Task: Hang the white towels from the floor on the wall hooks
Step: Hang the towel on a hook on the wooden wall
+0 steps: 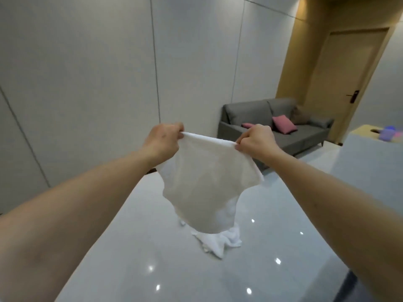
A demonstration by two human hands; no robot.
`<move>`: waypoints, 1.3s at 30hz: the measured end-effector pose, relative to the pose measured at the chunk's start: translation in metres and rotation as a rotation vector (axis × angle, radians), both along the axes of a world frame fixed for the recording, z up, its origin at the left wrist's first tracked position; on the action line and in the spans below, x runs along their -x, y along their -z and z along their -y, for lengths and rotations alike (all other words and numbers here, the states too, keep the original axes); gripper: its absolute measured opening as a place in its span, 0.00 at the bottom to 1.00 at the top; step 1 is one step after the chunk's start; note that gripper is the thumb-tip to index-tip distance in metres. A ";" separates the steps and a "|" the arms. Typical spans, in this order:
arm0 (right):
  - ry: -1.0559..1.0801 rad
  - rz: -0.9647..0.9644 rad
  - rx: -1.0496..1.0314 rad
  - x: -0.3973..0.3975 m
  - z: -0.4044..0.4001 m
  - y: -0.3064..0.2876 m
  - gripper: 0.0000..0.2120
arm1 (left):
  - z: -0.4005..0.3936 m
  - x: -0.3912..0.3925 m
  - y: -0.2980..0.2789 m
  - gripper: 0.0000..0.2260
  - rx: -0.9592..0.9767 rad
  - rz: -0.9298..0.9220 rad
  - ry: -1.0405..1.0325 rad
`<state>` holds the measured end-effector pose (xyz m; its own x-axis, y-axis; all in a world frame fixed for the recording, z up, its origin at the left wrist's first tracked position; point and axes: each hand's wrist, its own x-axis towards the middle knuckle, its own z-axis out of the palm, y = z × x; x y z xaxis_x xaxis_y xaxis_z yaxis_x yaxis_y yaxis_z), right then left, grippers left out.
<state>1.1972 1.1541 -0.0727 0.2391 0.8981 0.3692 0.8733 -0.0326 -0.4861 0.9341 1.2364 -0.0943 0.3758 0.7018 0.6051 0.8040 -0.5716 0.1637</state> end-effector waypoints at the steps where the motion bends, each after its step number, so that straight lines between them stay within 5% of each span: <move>1: -0.042 -0.016 0.020 0.028 -0.017 -0.006 0.06 | -0.005 0.030 -0.003 0.04 0.001 -0.002 -0.053; 10: -0.472 -0.075 0.142 0.275 -0.144 -0.014 0.08 | -0.004 0.272 -0.013 0.04 0.083 -0.009 -0.481; 22: -1.164 0.135 0.099 0.628 -0.262 -0.025 0.06 | 0.023 0.550 -0.048 0.05 0.172 -0.027 -1.076; 29: -1.339 0.041 -0.065 0.801 -0.239 -0.025 0.14 | 0.081 0.646 -0.058 0.06 0.146 0.083 -1.390; 39: -1.636 -0.029 -0.297 0.986 -0.143 -0.038 0.07 | 0.181 0.785 -0.079 0.06 -0.112 0.188 -1.687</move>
